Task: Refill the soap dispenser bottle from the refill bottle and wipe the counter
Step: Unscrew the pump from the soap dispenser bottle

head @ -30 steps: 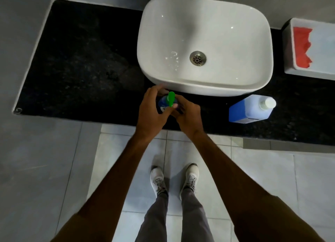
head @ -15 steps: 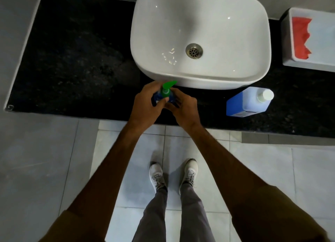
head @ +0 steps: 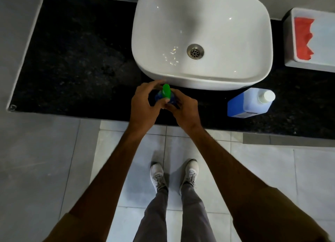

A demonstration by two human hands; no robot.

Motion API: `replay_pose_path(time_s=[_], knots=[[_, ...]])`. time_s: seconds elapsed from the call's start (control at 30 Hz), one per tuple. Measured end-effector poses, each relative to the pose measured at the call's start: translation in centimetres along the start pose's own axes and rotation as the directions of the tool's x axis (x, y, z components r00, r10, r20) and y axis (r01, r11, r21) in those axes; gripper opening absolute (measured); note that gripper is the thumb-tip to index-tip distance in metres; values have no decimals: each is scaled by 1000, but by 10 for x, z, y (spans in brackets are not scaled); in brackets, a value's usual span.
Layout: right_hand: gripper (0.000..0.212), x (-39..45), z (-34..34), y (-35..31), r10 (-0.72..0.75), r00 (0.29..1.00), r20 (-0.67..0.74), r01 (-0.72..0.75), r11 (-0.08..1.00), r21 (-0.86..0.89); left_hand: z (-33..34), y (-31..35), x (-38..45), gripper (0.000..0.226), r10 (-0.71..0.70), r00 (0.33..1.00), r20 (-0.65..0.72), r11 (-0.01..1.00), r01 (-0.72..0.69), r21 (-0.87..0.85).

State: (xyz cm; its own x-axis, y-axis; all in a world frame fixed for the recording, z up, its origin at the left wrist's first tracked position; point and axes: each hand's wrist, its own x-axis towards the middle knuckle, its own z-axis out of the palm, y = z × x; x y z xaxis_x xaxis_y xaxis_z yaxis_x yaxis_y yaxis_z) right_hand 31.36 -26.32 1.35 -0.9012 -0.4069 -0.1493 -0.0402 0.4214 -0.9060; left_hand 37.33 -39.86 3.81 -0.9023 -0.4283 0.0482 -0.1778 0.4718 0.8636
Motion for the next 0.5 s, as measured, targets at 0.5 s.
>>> replay_pose_path(time_s=[0.5], knots=[[56,2,2,3,54,998,23,-54,998,20,-6,32,11,39,-86,985,-147,984,61,-170]])
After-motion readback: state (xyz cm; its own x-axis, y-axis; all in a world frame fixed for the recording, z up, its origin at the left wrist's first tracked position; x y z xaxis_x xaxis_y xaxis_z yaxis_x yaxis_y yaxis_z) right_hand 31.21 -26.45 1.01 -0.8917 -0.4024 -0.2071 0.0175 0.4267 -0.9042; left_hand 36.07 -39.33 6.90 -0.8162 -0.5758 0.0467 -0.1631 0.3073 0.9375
